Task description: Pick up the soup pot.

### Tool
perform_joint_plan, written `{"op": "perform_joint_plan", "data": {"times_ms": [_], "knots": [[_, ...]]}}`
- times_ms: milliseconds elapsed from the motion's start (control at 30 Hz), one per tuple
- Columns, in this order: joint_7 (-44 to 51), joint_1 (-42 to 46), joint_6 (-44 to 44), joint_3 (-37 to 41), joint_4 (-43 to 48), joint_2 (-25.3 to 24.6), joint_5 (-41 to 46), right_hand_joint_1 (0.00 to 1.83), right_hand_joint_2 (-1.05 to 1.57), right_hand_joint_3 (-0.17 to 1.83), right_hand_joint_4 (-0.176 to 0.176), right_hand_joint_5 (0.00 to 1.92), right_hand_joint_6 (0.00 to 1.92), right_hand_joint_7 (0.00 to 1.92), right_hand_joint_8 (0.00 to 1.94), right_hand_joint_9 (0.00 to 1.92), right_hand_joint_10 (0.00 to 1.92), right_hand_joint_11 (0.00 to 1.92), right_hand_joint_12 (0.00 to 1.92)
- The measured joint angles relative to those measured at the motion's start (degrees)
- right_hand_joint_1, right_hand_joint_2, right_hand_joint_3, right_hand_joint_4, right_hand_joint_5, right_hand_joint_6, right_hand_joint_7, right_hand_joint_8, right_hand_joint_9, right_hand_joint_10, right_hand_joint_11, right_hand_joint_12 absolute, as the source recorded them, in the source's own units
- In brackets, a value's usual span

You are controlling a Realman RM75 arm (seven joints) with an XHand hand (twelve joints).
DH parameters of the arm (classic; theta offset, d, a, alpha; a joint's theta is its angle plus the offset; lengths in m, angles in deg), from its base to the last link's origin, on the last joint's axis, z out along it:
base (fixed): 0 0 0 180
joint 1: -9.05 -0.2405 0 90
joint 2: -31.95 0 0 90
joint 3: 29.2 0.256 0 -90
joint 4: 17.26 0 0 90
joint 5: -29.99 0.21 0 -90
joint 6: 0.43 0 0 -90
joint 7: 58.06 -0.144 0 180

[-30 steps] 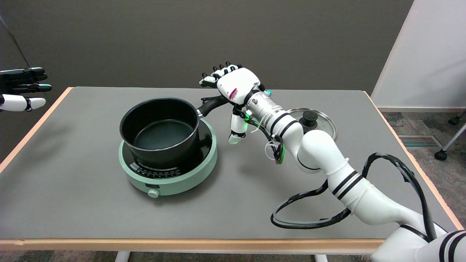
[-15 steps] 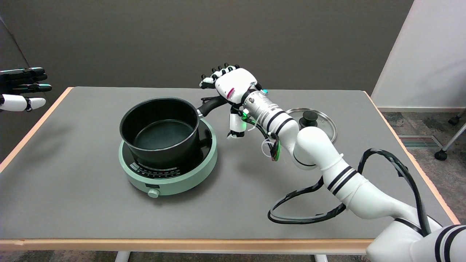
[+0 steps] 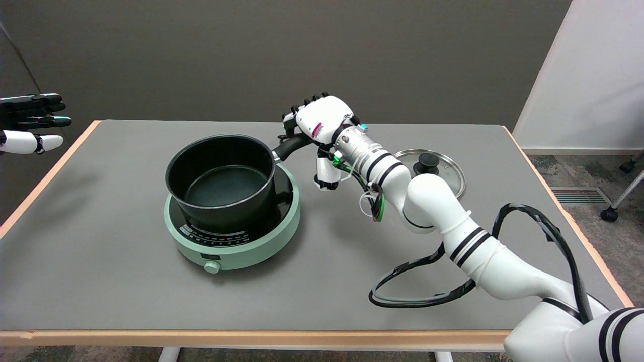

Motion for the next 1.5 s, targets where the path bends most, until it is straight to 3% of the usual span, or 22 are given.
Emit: {"op": "perform_joint_plan", "data": {"times_ms": [433, 467, 567, 600, 633, 667, 1033, 1100, 1167, 1233, 1267, 1400, 1433, 1467, 1500], "knots": [[0.0, -0.3, 0.0, -0.3, -0.4, 0.0, 0.2, 1.07, -0.39, 1.83, 0.176, 0.99, 0.99, 0.99, 0.99, 0.99, 0.99, 0.99, 0.99], [0.0, -0.3, 0.0, -0.4, -0.4, 0.0, 0.2, 1.07, -0.36, 1.81, 0.044, 1.02, 1.02, 1.02, 1.02, 1.02, 1.02, 1.02, 1.02], [0.0, -0.4, 0.0, -0.6, -0.5, -0.1, 0.2, 1.05, -0.25, 1.71, -0.009, 1.12, 1.12, 1.12, 1.12, 1.12, 1.12, 1.12, 1.12], [0.0, -0.4, 0.0, -0.6, -0.5, -0.1, 0.2, 1.05, -0.18, 1.64, -0.035, 1.18, 1.18, 1.18, 1.18, 1.18, 1.18, 1.18, 1.18], [0.0, -0.4, 0.0, -0.6, -0.5, -0.1, 0.2, 1.04, -0.10, 1.58, -0.089, 1.23, 1.23, 1.23, 1.23, 1.23, 1.23, 1.23, 1.23], [0.0, -0.4, 0.0, -0.7, -0.5, -0.1, 0.2, 1.04, -0.03, 1.51, -0.113, 1.28, 1.28, 1.28, 1.28, 1.28, 1.28, 1.28, 1.28], [0.0, -0.5, 0.0, -1.1, -0.6, -0.1, 0.4, 1.00, 0.42, 1.17, -0.102, 1.51, 1.51, 1.51, 1.51, 1.51, 1.51, 1.51, 1.51], [0.0, -0.5, 0.0, -1.1, -0.6, -0.1, 0.4, 0.99, 0.46, 1.14, -0.097, 1.53, 1.53, 1.53, 1.53, 1.53, 1.53, 1.53, 1.53], [0.0, -0.6, 0.0, -1.2, -0.6, -0.1, 0.4, 0.97, 0.50, 1.12, -0.118, 1.56, 1.56, 1.56, 1.56, 1.56, 1.56, 1.56, 1.56], [0.0, -0.6, 0.0, -1.2, -0.7, -0.1, 0.4, 0.97, 0.53, 1.07, -0.102, 1.57, 1.57, 1.57, 1.57, 1.57, 1.57, 1.57, 1.57], [0.0, -0.7, 0.0, -1.3, -0.8, -0.1, 0.4, 0.96, 0.53, 1.05, -0.116, 1.58, 1.58, 1.58, 1.58, 1.58, 1.58, 1.58, 1.58], [0.0, -0.7, 0.0, -1.4, -0.9, -0.1, 0.5, 0.96, 0.55, 1.01, -0.113, 1.59, 1.59, 1.59, 1.59, 1.59, 1.59, 1.59, 1.59], [0.0, -0.7, 0.0, -1.4, -0.9, -0.1, 0.5, 0.96, 0.56, 1.01, -0.110, 1.59, 1.59, 1.59, 1.59, 1.59, 1.59, 1.59, 1.59], [0.0, -0.8, 0.0, -1.5, -0.9, -0.1, 0.5, 0.98, 0.56, 1.00, -0.083, 1.59, 1.59, 1.59, 1.59, 1.59, 1.59, 1.59, 1.59], [0.0, -0.8, 0.0, -1.5, -0.9, -0.1, 0.5, 0.97, 0.57, 1.00, -0.086, 1.59, 1.59, 1.59, 1.59, 1.59, 1.59, 1.59, 1.59]]}}
